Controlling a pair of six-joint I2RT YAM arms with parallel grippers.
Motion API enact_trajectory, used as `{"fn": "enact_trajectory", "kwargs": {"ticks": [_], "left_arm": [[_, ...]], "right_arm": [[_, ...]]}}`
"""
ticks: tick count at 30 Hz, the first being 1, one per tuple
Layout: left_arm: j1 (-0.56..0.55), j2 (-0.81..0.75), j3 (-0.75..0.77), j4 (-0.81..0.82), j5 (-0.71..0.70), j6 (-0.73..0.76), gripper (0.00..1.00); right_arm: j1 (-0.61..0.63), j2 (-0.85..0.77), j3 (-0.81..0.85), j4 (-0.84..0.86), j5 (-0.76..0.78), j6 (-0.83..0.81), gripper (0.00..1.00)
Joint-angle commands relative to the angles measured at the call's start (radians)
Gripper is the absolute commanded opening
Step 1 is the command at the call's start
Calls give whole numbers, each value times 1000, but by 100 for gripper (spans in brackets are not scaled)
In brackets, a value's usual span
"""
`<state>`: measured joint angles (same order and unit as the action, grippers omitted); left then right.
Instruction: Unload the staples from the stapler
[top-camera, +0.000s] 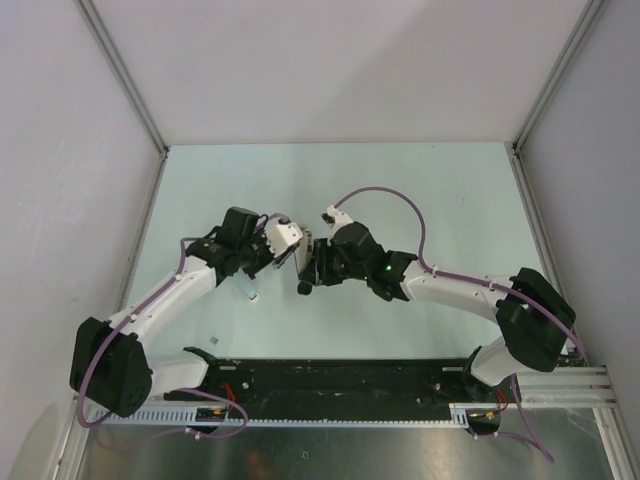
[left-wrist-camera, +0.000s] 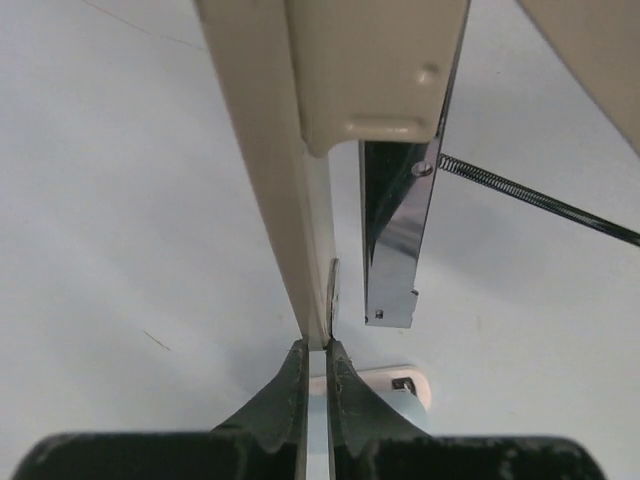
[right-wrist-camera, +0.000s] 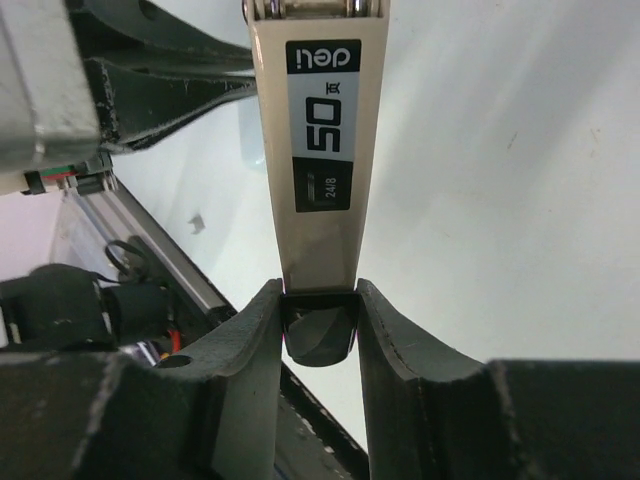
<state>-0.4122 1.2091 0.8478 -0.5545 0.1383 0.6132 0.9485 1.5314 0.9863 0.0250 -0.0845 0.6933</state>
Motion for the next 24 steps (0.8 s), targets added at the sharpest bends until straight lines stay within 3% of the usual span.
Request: {"fn": "enact_trajectory", "kwargs": {"ticks": [1,17,24], "left_arm": [[-43,-33,-23,111,-149,97,0],[-159,-26,-202,369,-389,300,0],[-171,-26,-172,337,-368,180,0]], "right_arm": [[-9,-69,-8,-36,3,-134,0],[-7,-100,-87,-107,35,-229,0],[1,-62,-100,-57,59,-190,0]]}}
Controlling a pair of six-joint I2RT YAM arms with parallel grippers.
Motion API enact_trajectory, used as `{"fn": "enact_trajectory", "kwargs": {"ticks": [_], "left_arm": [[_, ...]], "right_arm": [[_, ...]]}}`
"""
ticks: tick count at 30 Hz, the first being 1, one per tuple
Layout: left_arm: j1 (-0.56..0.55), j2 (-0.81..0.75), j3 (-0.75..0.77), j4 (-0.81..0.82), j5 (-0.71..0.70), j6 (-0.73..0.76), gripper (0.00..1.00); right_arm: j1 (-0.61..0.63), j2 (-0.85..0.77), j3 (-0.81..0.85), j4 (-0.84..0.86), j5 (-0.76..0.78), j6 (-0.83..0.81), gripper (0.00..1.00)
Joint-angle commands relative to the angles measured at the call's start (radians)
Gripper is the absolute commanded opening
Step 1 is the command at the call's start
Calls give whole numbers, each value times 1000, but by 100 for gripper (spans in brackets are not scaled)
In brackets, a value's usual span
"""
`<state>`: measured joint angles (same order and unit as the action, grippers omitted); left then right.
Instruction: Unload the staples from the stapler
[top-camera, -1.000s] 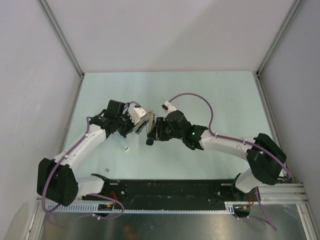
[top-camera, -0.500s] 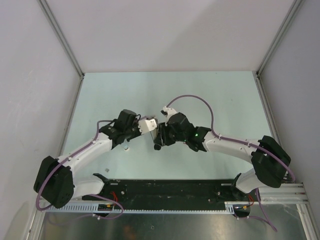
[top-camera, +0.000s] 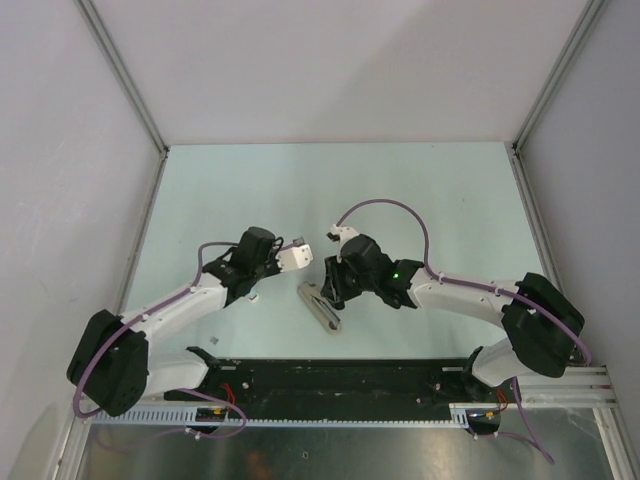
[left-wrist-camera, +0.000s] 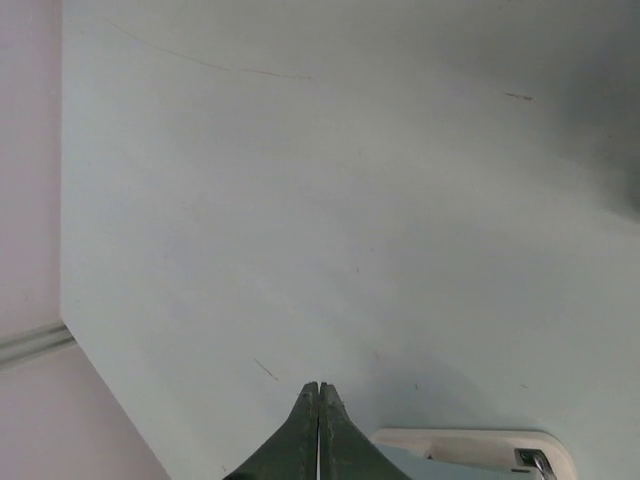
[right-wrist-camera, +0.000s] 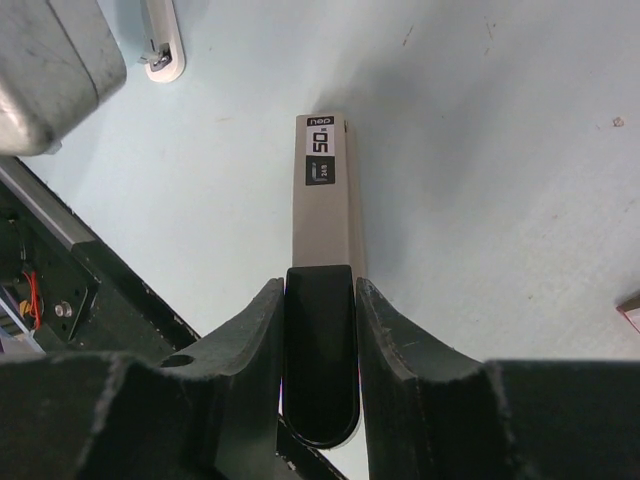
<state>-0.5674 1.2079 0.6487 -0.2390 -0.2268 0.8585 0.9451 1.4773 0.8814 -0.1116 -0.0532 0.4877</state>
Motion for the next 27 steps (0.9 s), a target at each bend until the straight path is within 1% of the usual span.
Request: {"fn": "enact_trajectory", "kwargs": {"ticks": [1,6,12,15,17,21,25,26,27], "left_arm": [[-16,-23,41,1,4,-89,0],[-17,-20,95,-79,33,-181,0],[-1,-40,182,-130,83,-316,0],[24,-41,235,-162,110,-391,0],[50,-41,266,-195,132,-432,0],[122,-42,308,-255,201,-478,4],[192,-47,315,-287,281,-493,5],[205,-48,312,-291,295,-497,5],[219,-49,313,-295,312,-501,5]], "right_arm": [[5,-5,6,83,28,17,0],[12,-3,10,49,49,5,0],[66,48,55,27,226,38,0],[97,131,131,14,310,77,0],[118,200,209,-24,346,92,0],[165,336,389,-162,413,102,0],[179,425,492,-296,441,117,0],[180,440,508,-321,444,120,3],[180,452,520,-345,446,123,9]]}}
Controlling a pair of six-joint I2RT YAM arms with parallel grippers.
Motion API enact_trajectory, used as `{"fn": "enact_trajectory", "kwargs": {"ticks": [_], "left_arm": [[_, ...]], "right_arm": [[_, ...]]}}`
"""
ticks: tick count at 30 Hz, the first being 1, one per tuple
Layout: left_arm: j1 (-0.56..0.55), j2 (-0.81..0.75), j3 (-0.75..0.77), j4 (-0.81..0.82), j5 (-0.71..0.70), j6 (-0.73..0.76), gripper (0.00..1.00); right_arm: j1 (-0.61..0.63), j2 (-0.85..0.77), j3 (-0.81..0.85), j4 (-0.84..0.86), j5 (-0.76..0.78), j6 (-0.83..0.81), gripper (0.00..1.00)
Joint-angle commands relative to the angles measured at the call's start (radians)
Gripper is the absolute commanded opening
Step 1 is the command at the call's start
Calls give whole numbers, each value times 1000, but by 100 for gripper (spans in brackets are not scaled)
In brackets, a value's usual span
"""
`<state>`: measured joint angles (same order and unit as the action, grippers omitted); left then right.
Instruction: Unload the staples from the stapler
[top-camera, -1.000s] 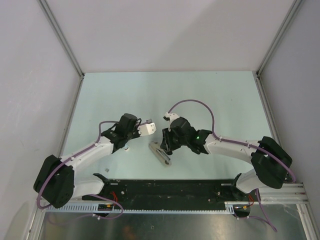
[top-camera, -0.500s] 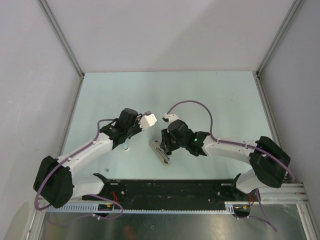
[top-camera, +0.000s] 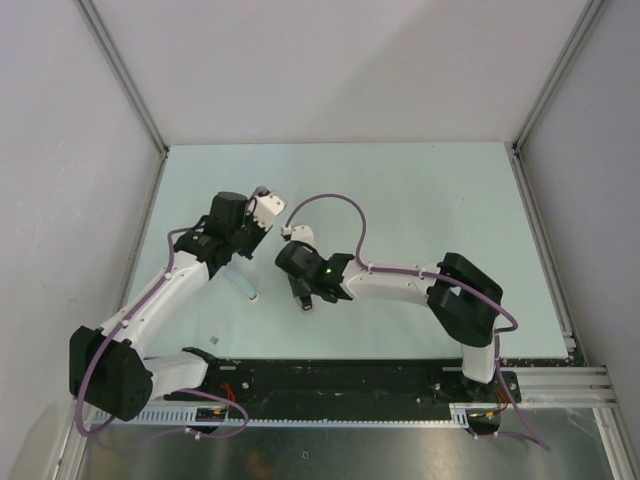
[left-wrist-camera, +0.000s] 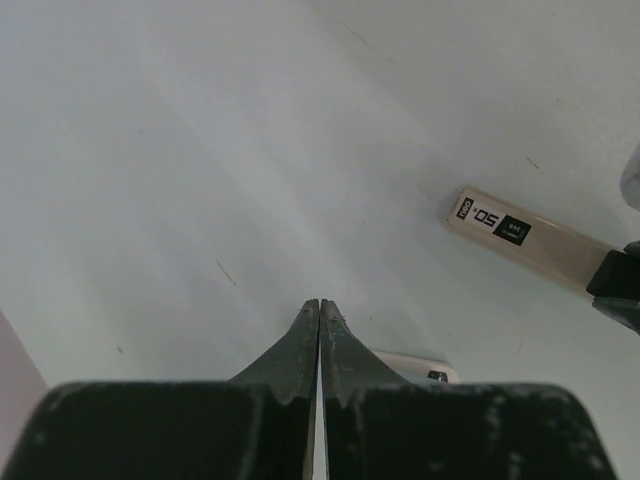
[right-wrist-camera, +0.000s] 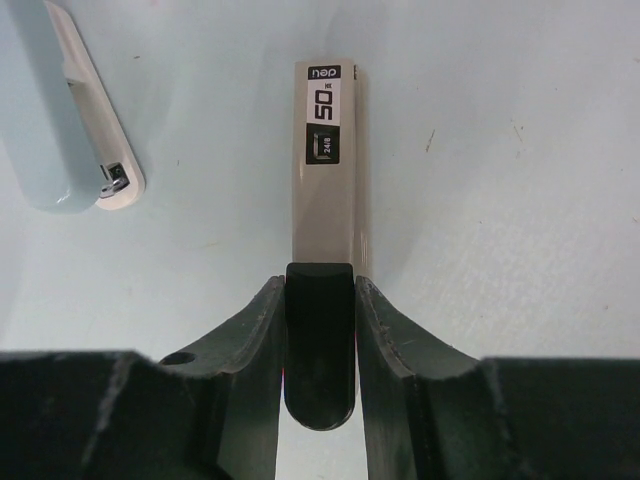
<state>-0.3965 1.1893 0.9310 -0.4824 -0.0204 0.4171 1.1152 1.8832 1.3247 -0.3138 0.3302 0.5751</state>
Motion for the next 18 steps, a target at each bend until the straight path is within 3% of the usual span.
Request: {"fn": "enact_trajectory", "kwargs": {"ticks": [1,5,10,14,18], "left_arm": [[60,-32,31,-56,120,-64,5],[90,-31,42,-82,167,-82,5],[109,-36,45,-105,199,-95,6],[121,-49,44,-113,206,-97,7],[130,-63,29,-117,211,-94,7]], "right_arm": [[9,56,89,-162,63,37,19],[10,86,127,-222,52,30,52],[10,129,195,-286,48,15,65],[11,156,238,-316,51,5,61],[12,151,246,-305,48,0,39]]}}
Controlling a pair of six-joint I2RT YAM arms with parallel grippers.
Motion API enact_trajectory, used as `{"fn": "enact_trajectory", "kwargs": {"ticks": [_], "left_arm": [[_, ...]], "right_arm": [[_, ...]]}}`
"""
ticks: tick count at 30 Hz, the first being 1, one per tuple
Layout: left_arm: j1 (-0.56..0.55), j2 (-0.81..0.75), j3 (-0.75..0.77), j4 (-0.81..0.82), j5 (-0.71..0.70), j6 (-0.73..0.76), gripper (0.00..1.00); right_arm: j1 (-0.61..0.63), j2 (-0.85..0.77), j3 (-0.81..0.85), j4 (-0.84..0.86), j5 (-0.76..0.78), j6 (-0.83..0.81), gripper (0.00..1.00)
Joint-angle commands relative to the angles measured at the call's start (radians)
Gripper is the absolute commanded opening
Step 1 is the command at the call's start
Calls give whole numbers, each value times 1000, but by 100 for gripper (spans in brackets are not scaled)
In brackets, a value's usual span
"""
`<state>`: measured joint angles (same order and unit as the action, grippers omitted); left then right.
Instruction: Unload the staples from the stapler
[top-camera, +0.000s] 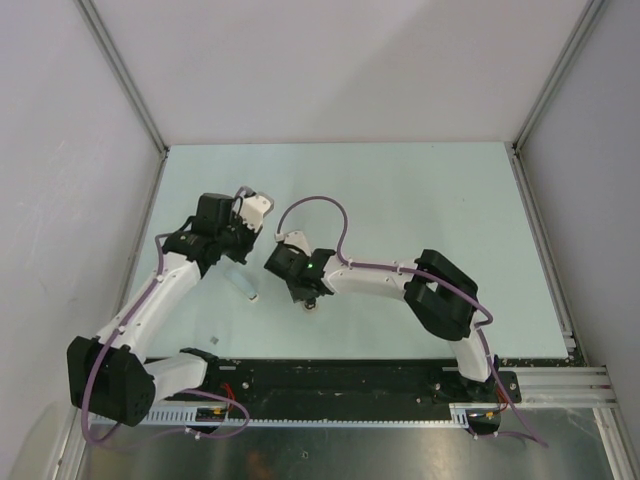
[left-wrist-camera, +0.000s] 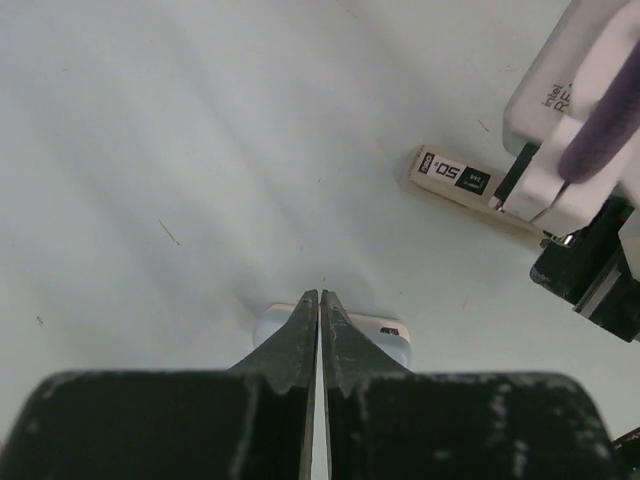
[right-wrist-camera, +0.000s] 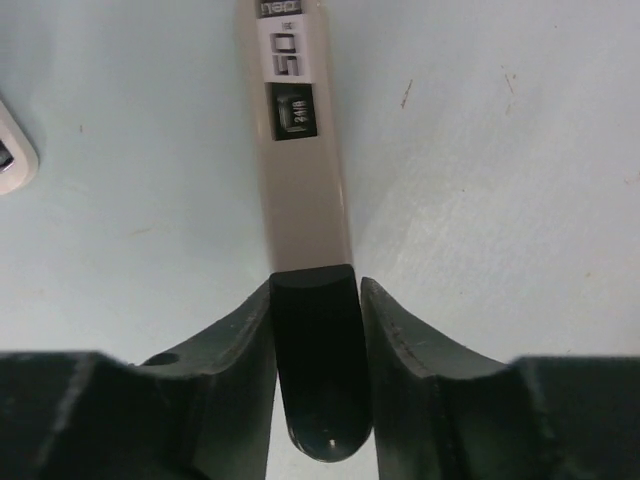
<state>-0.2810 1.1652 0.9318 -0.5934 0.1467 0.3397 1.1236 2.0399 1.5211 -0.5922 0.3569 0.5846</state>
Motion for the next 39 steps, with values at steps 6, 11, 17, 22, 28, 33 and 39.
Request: {"fn": "enact_trajectory", "kwargs": {"ticks": [6,11,17,22,28,33,39], "left_arm": [[16,-43,-2,-18,102,-13,9],[16,-15,3,-48,207,-27,18],[14,14,26,-91,379,-57,41],[13,-3,16,-94,516,-40,48],[13,-10,-9,-93,601,-10,55],[13,-5,-7,-93,635,1,60],[12,25,-5,-84,599,28,61]], "right_arm": [[6,-32,55,-3,11,-3,4],[2,-108,49,63,46,46,0],[-24,-260,-10,228,104,155,0],[-41,-332,-37,296,130,229,0],[-46,-369,-68,327,126,286,0],[-42,-370,-75,339,107,315,0],[-28,-382,-93,358,84,354,0]]}}
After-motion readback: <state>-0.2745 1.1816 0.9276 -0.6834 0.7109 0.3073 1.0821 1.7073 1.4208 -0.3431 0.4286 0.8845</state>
